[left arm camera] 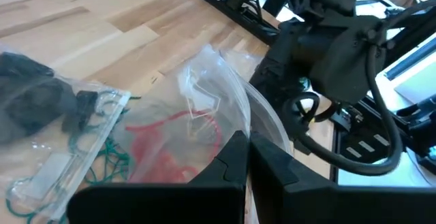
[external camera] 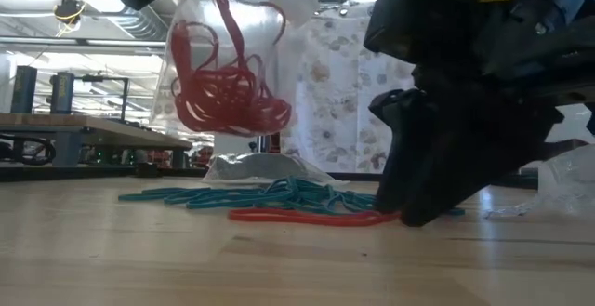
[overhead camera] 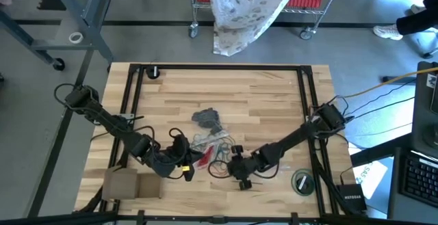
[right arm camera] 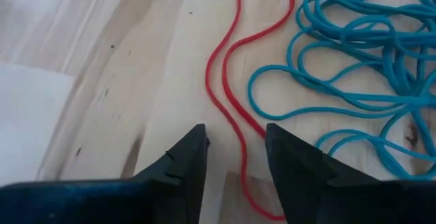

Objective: Sort rubber bands
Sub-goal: Put the red rubber band into the transparent zip lock bag

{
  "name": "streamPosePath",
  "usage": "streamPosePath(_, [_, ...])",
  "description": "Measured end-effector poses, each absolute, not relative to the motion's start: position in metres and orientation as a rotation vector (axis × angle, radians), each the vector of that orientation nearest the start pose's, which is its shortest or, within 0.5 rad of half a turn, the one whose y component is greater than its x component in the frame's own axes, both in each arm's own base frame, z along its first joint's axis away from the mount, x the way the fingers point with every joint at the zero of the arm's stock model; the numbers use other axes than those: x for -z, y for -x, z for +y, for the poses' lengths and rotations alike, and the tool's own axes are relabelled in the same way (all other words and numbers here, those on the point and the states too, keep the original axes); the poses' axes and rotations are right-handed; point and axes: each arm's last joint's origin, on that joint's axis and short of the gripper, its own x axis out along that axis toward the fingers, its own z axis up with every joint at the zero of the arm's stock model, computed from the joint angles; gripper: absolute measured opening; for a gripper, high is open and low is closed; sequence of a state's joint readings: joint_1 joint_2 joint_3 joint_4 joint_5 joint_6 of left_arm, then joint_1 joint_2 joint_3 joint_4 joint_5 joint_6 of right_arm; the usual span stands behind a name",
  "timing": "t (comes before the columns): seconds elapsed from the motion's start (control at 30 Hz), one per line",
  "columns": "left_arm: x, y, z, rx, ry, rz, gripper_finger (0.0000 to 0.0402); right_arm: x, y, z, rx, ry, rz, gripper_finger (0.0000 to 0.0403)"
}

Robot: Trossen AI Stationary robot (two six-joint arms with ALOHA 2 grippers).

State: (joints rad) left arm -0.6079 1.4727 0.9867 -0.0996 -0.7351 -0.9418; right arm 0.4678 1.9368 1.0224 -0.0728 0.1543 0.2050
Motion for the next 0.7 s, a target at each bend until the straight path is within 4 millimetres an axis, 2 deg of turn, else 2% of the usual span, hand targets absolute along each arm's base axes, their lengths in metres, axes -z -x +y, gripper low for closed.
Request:
streamPosePath(0.1, [-0.256, -0.268, -0.163, -0.320, 0.563, 0.352, 0.0001, -0.108, -0.330, 0.156, -0.205, 0.093, 0.986, 0.0139])
streamPosePath(0.23, [-0.256, -0.268, -0.163, -0.318, 0.563, 0.352, 0.0001, -0.099, -0.331, 0.152, -0.193, 0.097, 1.020, 0.0111])
streamPosePath(0.33, [-0.256, -0.268, -0.163, -0.318, 0.561, 0.353, 0.0001, -0.098, -0.331, 0.152, -0.190, 0.101, 1.027, 0.0078])
streamPosePath(0.47, [-0.256, -0.268, -0.163, -0.317, 0.556, 0.353, 0.0001, -0.099, -0.329, 0.155, -0.200, 0.105, 1.027, 0.0014])
streamPosePath(0.57, [-0.256, -0.268, -0.163, -0.317, 0.555, 0.354, 0.0001, -0.105, -0.325, 0.165, -0.194, 0.146, 1.033, 0.0009])
streamPosePath(0.7, [-0.256, -0.268, -0.163, -0.317, 0.555, 0.354, 0.0001, -0.124, -0.313, 0.179, -0.166, 0.258, 1.081, 0.0002])
